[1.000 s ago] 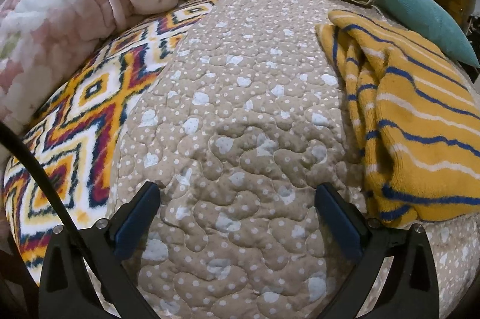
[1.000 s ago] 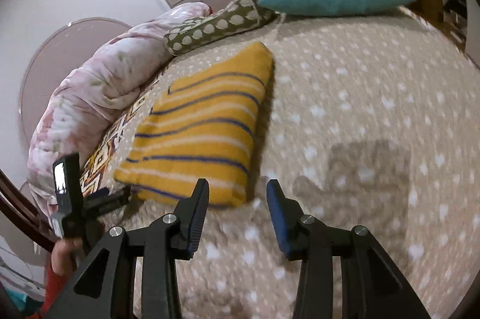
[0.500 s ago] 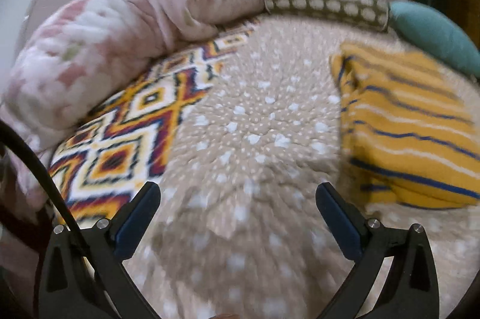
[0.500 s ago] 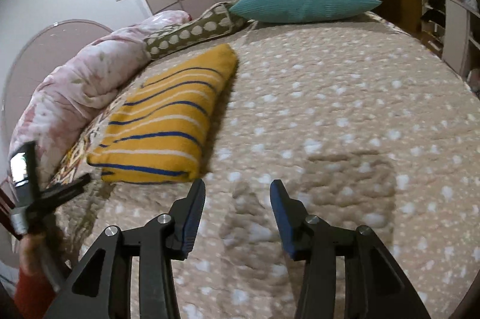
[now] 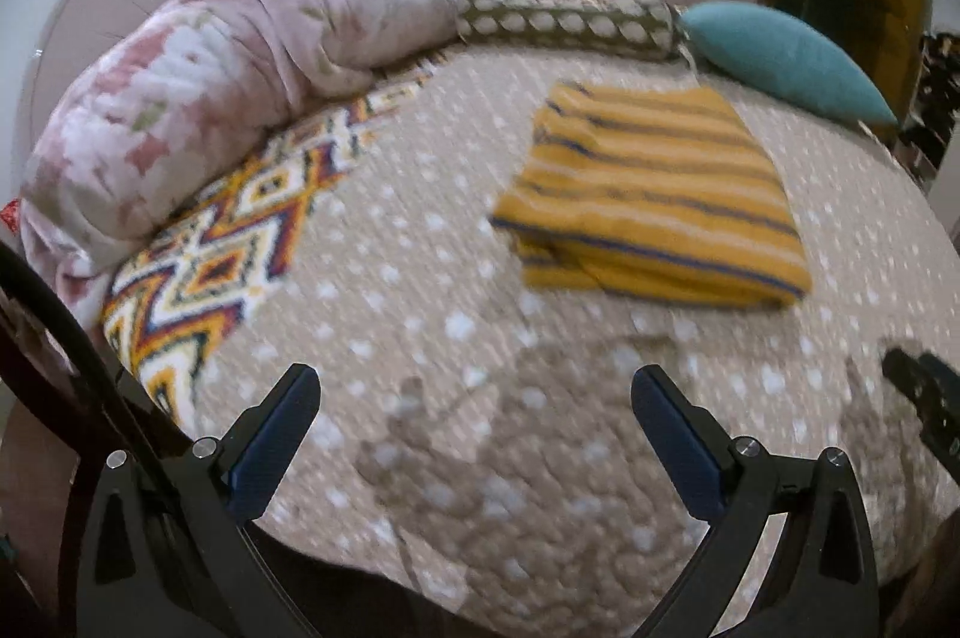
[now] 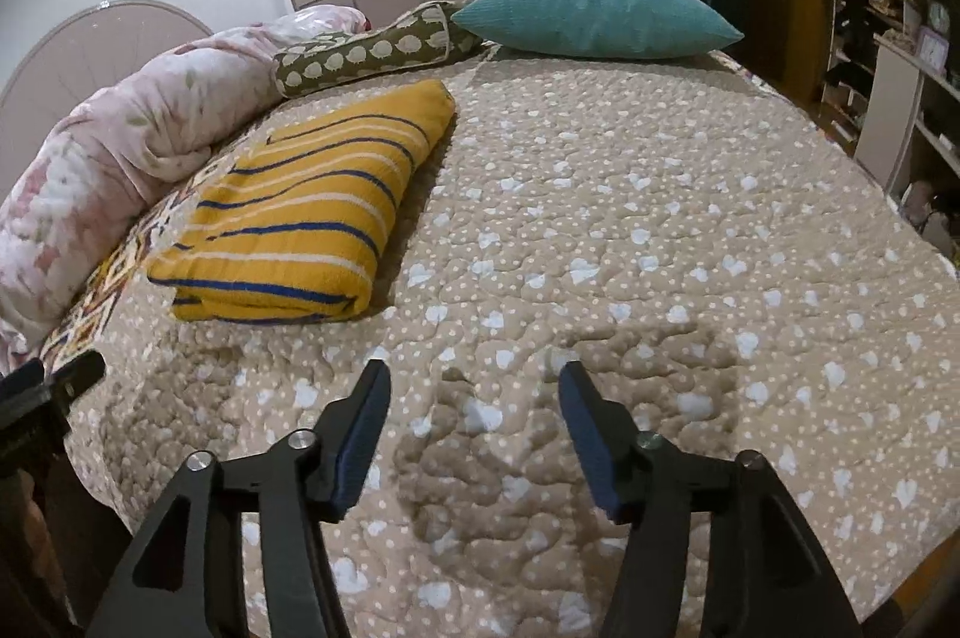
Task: Fold small clothes
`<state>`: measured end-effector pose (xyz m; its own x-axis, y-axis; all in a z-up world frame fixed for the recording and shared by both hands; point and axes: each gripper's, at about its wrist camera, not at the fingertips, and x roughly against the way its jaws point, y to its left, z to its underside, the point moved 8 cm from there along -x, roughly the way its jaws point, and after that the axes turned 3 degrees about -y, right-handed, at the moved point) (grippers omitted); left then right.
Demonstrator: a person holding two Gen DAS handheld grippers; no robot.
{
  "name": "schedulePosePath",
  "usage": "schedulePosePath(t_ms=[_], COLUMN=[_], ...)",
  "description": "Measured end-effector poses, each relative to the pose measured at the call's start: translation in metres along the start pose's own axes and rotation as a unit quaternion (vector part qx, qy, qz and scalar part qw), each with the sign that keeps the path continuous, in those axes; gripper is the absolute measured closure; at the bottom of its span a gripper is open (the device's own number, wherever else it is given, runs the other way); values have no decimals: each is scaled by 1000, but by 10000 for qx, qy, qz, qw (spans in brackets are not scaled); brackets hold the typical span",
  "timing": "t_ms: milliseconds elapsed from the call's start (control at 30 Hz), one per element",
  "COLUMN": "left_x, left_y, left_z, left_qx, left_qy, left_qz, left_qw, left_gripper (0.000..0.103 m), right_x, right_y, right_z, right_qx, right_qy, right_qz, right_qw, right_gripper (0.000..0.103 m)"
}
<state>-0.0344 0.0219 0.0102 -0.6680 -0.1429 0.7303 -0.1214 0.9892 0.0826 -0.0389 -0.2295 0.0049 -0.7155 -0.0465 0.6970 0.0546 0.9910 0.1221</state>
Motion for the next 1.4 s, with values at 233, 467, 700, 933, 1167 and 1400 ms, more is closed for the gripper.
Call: schedulePosePath(t_ms=[233,467,700,933,1167,1400], left_x=[-18,-24,-24,-27,-33,-37], left_y=[-14,-18,-30,-43,-46,-48], left_z=[21,30,35,43,49,52], left_qx=[-195,-143,-334,-514,-556,-629], left_qy=[395,632,686,810,892,869], left_qz=[71,271,380,492,532,464], left_qw=[9990,9975,9964,9942,9930,9931], left_gripper=[0,0,0,0,0,0], right_x=[-9,-17,-20,-24,-25,-28], right_y=[14,24,22,12,11,12], right_z=[12,22,24,27,29,32], right_qx=[367,561,542,378,402,401], right_qy=[147,277,307,358,349,359], right_qz=[151,193,229,289,321,331], right_qw=[9991,9979,9978,9982,9981,9980], right_gripper=[39,39,38,38,35,34])
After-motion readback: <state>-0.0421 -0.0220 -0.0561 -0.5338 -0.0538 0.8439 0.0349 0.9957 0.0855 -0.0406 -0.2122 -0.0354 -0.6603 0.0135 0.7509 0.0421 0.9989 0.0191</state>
